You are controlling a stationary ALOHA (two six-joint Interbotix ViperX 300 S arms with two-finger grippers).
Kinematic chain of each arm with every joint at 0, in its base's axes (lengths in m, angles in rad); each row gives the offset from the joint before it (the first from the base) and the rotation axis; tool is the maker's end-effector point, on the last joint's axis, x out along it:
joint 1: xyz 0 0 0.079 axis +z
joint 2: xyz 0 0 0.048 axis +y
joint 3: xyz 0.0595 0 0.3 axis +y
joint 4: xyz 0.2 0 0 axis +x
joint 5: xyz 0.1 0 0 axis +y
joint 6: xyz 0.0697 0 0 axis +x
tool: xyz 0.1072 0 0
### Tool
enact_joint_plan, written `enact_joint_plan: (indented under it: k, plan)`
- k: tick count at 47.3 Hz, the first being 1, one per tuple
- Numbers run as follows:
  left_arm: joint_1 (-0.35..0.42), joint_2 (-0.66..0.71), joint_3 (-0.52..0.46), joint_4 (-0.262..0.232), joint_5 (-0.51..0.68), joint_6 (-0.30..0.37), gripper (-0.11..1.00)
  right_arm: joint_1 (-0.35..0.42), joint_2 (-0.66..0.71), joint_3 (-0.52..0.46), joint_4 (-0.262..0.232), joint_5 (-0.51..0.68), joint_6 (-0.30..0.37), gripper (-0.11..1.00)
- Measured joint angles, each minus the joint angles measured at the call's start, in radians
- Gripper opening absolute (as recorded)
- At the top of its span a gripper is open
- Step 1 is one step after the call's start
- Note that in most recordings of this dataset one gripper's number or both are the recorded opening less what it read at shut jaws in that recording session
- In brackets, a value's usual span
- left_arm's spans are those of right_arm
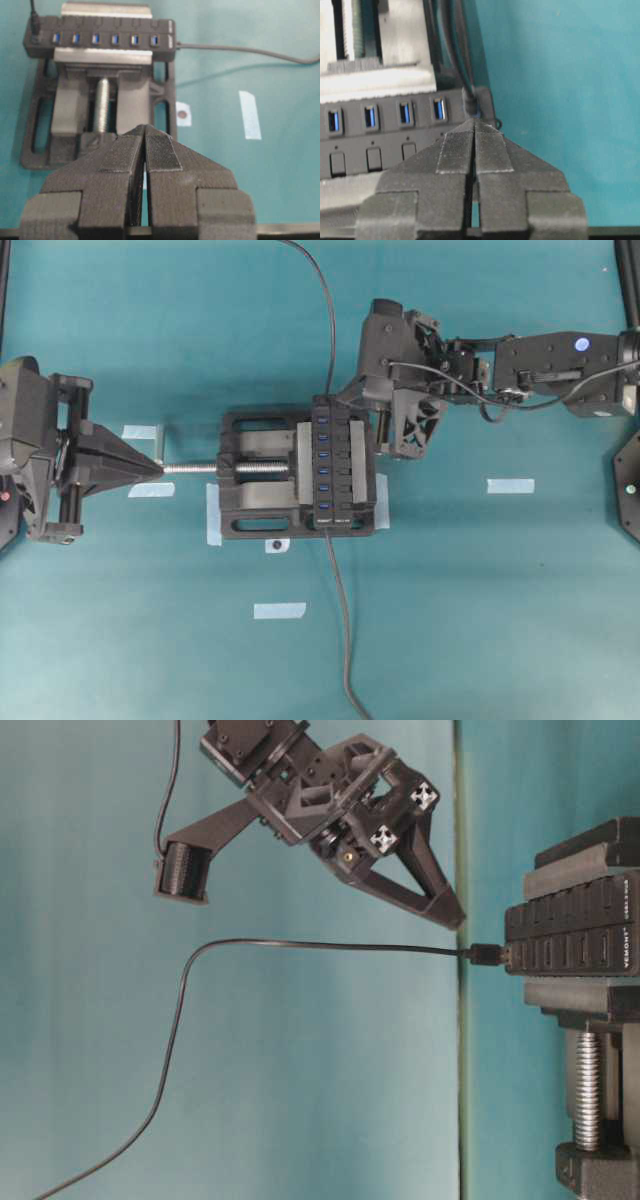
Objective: Insert the USB into the center port of the fixed hub
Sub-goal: 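Lower the right gripper and grasp the USB plug near the hub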
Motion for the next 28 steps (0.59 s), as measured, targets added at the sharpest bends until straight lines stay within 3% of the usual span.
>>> enact_joint_plan:
  k: [7, 19, 28]
  plan:
    - [0.0, 0.0, 0.0, 0.0, -0.002, 0.0, 0.0, 0.0, 0.0, -0.006, 0.0, -0.003, 0.0, 0.28]
    - [0.0, 0.002, 0.0, -0.002, -0.002, 0.0, 0.0, 0.0, 0.0, -0.012, 0.0, -0.002, 0.0, 0.91]
    - [0.0, 0.002, 0.0, -0.002, -0.002, 0.0, 0.0, -0.002, 0.009, -0.015, 0.0, -0.009, 0.0, 0.85]
